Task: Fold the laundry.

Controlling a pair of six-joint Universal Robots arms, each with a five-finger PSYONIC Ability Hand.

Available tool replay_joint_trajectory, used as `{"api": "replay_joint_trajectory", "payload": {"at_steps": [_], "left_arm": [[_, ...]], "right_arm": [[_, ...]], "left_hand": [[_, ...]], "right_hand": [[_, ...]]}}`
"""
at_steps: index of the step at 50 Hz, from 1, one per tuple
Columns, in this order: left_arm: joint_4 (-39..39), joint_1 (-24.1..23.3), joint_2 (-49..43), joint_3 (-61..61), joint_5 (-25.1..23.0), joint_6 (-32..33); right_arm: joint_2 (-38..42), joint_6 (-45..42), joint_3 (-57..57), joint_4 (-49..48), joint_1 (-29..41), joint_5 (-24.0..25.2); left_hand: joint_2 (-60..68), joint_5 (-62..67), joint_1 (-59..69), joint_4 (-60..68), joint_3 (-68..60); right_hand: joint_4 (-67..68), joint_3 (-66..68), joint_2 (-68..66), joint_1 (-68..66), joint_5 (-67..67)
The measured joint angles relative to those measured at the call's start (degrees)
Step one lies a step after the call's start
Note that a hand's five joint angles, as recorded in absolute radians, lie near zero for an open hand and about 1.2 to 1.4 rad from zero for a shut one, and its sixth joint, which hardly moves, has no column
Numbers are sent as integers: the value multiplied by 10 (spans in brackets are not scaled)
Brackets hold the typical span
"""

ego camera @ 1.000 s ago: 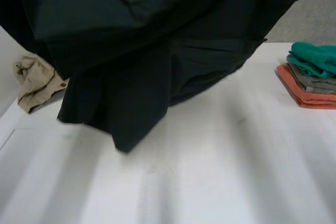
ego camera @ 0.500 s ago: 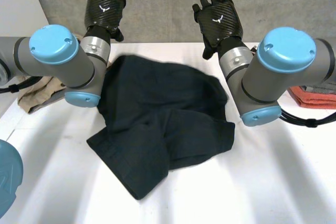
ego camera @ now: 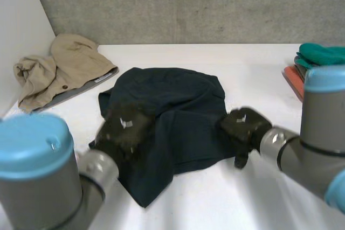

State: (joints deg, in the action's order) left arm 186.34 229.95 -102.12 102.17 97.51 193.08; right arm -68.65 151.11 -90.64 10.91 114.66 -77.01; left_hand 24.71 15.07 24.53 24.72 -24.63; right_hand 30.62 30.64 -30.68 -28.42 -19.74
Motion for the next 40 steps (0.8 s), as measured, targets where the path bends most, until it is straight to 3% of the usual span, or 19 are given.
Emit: {"api": "replay_joint_trajectory", "payload": {"at_steps": [8,16,19,21,23,26,33,34,40], "left_arm": [[10,-43,-64,22,35,-109],[69,-49,-144,-2,112,-117],[74,-49,-152,-6,118,-115],[82,-48,-166,-15,126,-111],[84,-48,-170,-19,128,-108],[89,-45,-168,-20,128,-94],[107,-29,-148,-10,128,-45],[124,-13,-126,3,129,-2],[147,19,-78,22,127,65]], "right_arm": [[7,9,-86,-138,1,28],[54,13,-100,-260,8,21],[63,13,-95,-277,11,19],[84,11,-80,-302,20,16],[95,10,-69,-310,24,12],[121,8,-43,-320,32,0],[145,6,-11,-318,35,-24],[148,5,0,-311,34,-36],[120,4,0,-280,29,-39]], "left_hand": [[10,11,11,12,-11],[24,24,21,26,-25],[24,24,21,26,-25],[187,175,183,181,-185],[268,261,262,269,-263],[377,373,370,384,-370],[428,415,404,438,-430],[429,415,404,438,-432],[429,415,404,438,-434]], "right_hand": [[-33,-33,30,18,30],[-20,-19,27,15,10],[-20,-19,27,15,10],[87,89,-92,-84,-81],[128,133,-136,-124,-119],[295,294,-299,-263,-278],[374,370,-365,-314,-353],[374,370,-365,-314,-353],[374,370,-365,-314,-353]]}}
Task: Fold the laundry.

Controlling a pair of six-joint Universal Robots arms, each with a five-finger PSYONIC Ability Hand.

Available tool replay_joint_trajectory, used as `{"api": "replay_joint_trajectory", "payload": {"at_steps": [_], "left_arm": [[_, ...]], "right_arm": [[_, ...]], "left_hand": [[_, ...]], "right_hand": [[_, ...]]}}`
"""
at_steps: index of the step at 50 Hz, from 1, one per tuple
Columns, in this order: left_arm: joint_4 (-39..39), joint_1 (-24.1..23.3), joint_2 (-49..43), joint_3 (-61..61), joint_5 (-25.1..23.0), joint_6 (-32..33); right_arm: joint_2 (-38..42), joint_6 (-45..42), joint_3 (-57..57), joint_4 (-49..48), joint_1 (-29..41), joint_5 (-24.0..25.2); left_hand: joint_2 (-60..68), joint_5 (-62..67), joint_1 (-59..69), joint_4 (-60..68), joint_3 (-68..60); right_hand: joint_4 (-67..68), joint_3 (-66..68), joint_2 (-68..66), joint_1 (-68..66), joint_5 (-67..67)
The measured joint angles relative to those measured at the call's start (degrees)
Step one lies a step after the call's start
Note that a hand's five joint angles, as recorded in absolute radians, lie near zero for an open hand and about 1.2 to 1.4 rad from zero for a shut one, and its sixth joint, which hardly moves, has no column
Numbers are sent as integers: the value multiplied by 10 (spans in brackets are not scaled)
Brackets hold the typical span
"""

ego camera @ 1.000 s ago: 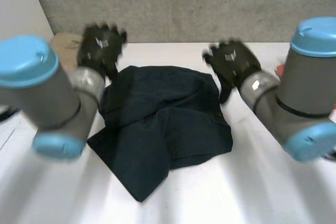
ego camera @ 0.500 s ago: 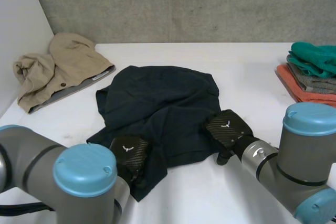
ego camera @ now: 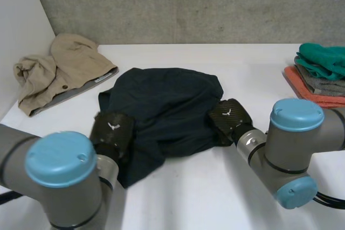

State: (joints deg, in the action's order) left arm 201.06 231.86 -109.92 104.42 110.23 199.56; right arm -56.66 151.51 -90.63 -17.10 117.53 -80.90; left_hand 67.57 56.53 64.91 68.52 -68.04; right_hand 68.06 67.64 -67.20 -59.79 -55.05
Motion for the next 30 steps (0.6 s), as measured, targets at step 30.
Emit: {"api": "replay_joint_trajectory", "payload": {"at_steps": [30], "left_arm": [[-242,33,222,8,-137,86]], "right_arm": [[-315,-244,8,461,-85,42]], "left_hand": [[11,9,2,2,-1]], "right_hand": [[0,0,0,0,-9]]}}
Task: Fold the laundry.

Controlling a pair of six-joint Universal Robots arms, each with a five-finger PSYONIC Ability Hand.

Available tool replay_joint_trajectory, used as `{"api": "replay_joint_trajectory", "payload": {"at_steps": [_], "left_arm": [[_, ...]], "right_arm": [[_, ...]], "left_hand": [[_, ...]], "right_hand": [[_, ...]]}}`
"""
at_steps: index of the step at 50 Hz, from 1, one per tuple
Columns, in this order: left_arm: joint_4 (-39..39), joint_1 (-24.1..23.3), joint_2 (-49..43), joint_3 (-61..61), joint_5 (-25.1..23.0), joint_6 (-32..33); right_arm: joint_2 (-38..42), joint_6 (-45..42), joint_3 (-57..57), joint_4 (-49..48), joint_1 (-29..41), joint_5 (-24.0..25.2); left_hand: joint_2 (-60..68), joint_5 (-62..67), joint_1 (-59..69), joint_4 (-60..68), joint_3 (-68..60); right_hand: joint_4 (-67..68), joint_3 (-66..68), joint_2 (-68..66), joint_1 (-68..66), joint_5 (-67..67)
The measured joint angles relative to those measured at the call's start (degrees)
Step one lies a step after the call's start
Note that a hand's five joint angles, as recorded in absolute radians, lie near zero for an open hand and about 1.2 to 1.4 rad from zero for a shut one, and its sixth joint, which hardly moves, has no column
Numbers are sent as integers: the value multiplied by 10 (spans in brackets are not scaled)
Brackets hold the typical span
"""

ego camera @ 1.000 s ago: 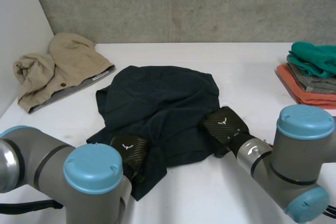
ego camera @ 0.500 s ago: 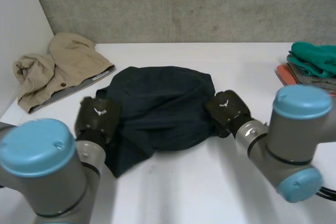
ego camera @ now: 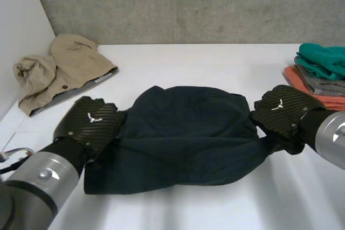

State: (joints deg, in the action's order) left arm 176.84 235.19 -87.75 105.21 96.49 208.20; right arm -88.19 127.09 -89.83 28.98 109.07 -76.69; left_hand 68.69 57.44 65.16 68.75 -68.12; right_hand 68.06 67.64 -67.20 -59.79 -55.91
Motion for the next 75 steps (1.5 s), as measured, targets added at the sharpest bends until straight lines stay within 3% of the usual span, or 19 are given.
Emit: {"api": "replay_joint_trajectory", "payload": {"at_steps": [9,17,18,19,21,25,27,30,31,32,33,34,43,50,65,71,75], "left_arm": [[121,9,-169,-45,0,4],[152,13,-267,-110,3,6],[152,13,-279,-121,4,6],[151,13,-283,-124,4,6],[150,12,-285,-125,4,6],[148,13,-282,-121,7,6],[147,14,-279,-118,9,6],[146,16,-263,-109,17,6],[145,17,-258,-107,19,6],[144,18,-247,-101,22,5],[143,18,-243,-99,23,5],[138,18,-224,-89,25,5],[74,16,-112,-15,22,-1],[48,9,-84,25,19,-7],[184,5,-200,14,17,-3],[198,4,-231,1,17,-1],[201,4,-256,-13,17,0]], "right_arm": [[154,67,7,-132,13,-16],[238,81,51,-150,32,-59],[249,82,60,-142,36,-68],[252,82,63,-134,37,-71],[253,82,65,-121,37,-73],[253,78,66,-83,36,-72],[254,77,66,-69,35,-70],[260,78,65,-49,35,-64],[261,79,65,-49,36,-62],[263,82,65,-51,36,-61],[264,83,65,-54,37,-60],[266,89,64,-64,38,-59],[258,122,52,-125,35,-55],[252,125,30,-136,33,-51],[213,124,-39,-172,33,-47],[209,124,-50,-177,33,-47],[209,124,-56,-185,32,-47]], "left_hand": [[0,0,1,0,0],[0,0,1,0,0],[0,0,1,0,0],[0,0,1,0,0],[0,0,1,0,0],[-21,-13,-7,-18,16],[-21,-13,-7,-18,16],[-189,-170,-163,-184,176],[-223,-203,-198,-217,217],[-339,-320,-322,-334,323],[-339,-320,-322,-334,323],[-416,-408,-401,-421,408],[-436,-430,-402,-441,425],[-436,-430,-402,-441,425],[-440,-436,-402,-445,431],[-440,-434,-402,-444,431],[-328,-318,-277,-329,324]], "right_hand": [[0,0,0,0,-5],[0,0,0,0,-5],[-61,-59,65,45,47],[-233,-229,236,187,202],[-324,-320,322,266,296],[-371,-367,361,307,347],[-370,-366,360,305,346],[-211,-207,189,151,199],[-103,-99,81,55,95],[-79,-75,59,36,72],[-79,-75,59,36,72],[-2,-3,-3,6,7],[1,-3,-3,6,7],[1,-3,-3,6,7],[1,-1,-3,6,7],[1,0,-3,6,7],[1,0,-3,6,7]]}}
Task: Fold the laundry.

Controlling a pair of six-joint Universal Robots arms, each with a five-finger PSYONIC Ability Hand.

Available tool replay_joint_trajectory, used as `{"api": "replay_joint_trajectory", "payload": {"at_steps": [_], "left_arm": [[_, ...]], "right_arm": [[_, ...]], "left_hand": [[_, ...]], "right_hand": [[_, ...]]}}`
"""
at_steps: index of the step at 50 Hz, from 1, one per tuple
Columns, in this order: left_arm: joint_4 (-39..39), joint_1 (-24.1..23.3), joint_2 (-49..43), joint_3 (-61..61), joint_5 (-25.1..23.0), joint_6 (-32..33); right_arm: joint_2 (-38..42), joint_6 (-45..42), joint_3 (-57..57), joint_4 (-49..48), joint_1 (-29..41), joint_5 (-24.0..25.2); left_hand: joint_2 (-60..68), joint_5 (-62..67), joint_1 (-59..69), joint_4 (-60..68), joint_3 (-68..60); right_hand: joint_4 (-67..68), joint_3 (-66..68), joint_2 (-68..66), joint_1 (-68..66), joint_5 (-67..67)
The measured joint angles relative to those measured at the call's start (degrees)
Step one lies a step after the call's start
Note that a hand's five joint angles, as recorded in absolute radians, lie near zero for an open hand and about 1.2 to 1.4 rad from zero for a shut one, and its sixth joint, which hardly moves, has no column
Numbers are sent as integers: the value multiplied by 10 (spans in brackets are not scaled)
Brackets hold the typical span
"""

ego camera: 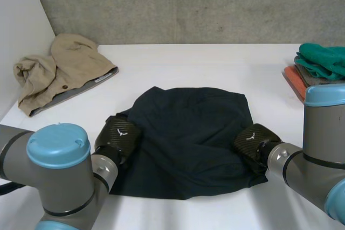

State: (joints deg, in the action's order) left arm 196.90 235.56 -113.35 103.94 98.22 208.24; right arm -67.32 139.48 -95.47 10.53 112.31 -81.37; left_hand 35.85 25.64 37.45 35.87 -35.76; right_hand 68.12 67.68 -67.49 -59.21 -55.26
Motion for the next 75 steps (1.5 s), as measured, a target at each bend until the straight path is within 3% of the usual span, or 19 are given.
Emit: {"api": "replay_joint_trajectory", "payload": {"at_steps": [2,6,8,9,16,20,25,32,40,47,50,55,60,64,65,66,67,71,75], "left_arm": [[1,1,-9,-6,0,0],[1,2,-16,-12,0,0],[2,3,-22,-16,1,1],[2,3,-22,-16,1,1],[-3,0,39,-11,3,1],[-24,-1,133,-8,4,1],[-96,2,247,-18,3,1],[-190,5,325,-57,0,1],[-223,16,342,-82,-1,2],[-211,28,266,-86,-4,1],[-153,31,150,-120,-13,2],[-70,32,41,-196,-17,9],[51,35,-58,-348,-19,51],[153,36,-83,-440,-18,99],[153,36,-83,-440,-18,99],[219,38,-85,-475,-16,122],[244,38,-84,-485,-16,129],[317,39,-69,-490,-12,148],[319,39,-47,-449,-9,149]], "right_arm": [[0,0,-2,-3,0,0],[1,0,-3,-4,0,0],[0,-1,-3,-5,0,0],[-1,-2,-3,-5,0,0],[-32,-11,5,1,-1,-3],[-85,-29,22,19,-1,-4],[-162,-55,59,59,-1,-3],[-237,-69,124,95,-1,-1],[-265,-73,162,103,-1,0],[-207,-88,164,98,0,0],[-109,-93,182,78,5,-3],[-25,-88,229,16,8,-10],[47,-70,319,-159,9,-34],[70,-52,376,-323,11,-54],[70,-52,376,-323,11,-54],[77,-42,407,-418,13,-64],[78,-39,417,-444,14,-66],[83,-17,451,-499,20,-71],[85,7,461,-483,23,-70]], "left_hand": [[97,90,94,94,-97],[151,146,141,152,-152],[295,286,279,299,-296],[307,294,279,311,-308],[327,296,279,326,-323],[327,296,279,326,-323],[328,296,279,327,-323],[328,296,279,327,-324],[329,296,279,329,-326],[329,296,279,329,-326],[329,296,279,329,-326],[329,296,279,329,-326],[329,296,279,329,-326],[330,296,279,329,-326],[330,296,279,329,-326],[330,296,279,329,-326],[330,296,279,329,-326],[330,296,279,329,-326],[330,296,279,329,-326]], "right_hand": [[0,0,0,0,0],[0,0,0,0,0],[0,0,0,0,0],[0,0,0,0,0],[0,0,0,0,0],[0,1,0,0,0],[0,2,0,0,0],[0,2,0,0,0],[0,2,0,0,0],[0,2,0,0,0],[0,2,0,0,0],[0,2,0,0,0],[0,2,0,0,0],[0,2,0,0,0],[0,2,0,0,0],[0,3,0,0,0],[0,3,0,0,0],[0,3,0,0,-1],[0,3,0,0,-9]]}}
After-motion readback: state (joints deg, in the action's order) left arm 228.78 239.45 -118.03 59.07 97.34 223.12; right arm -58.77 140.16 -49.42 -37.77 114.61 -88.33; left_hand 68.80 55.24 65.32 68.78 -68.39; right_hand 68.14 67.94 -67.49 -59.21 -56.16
